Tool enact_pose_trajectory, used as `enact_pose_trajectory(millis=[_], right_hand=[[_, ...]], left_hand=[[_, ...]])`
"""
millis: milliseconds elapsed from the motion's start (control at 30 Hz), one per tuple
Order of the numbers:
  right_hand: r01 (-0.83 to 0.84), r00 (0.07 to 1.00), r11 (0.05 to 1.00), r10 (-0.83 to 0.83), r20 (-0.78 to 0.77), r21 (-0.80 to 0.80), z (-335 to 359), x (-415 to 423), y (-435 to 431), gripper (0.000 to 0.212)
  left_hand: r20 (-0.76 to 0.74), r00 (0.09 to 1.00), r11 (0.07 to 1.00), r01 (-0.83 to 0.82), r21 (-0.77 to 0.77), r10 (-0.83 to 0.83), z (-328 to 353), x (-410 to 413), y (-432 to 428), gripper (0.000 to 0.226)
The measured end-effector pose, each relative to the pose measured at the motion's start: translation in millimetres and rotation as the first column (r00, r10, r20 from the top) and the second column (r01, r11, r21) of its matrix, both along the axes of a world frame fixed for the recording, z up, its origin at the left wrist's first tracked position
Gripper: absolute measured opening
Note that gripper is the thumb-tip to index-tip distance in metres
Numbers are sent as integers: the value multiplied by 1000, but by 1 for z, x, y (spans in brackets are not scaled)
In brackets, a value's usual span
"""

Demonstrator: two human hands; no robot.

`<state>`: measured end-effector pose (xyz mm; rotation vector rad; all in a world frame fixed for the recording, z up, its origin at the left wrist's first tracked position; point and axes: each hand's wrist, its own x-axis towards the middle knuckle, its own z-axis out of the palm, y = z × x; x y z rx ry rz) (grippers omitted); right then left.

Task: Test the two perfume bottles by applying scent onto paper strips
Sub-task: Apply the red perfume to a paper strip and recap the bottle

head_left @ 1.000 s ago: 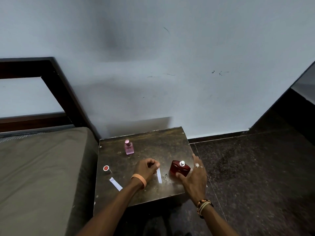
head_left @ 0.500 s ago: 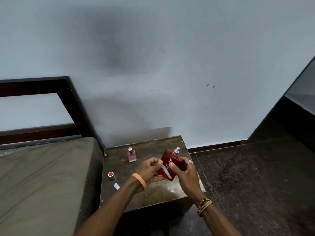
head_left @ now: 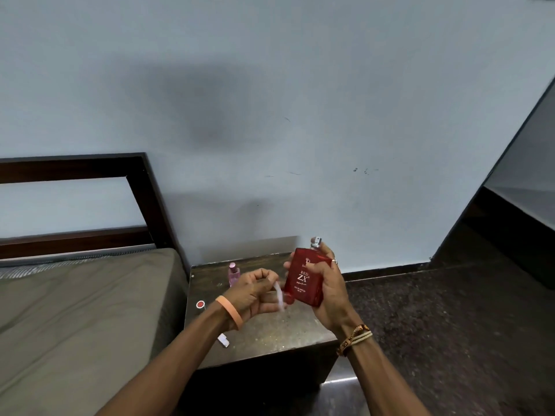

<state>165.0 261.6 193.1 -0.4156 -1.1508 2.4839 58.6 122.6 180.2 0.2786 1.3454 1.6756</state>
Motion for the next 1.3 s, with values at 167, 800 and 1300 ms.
enact_pose_trajectory(millis=[167, 800, 1300], right_hand=[[-108, 992, 993, 111, -64, 52, 20, 16, -3, 64], [-71, 959, -62, -280, 51, 996, 36, 43, -41, 93], [-141, 930, -111, -356, 93, 984, 49, 40, -53, 76]], left_hand=[[-267, 950, 961, -213, -179, 160, 21, -6, -9, 11], [-655, 678, 869, -490, -64, 334, 88, 11, 3, 3], [-576, 713, 859, -510, -33, 401, 92, 24, -4, 6]])
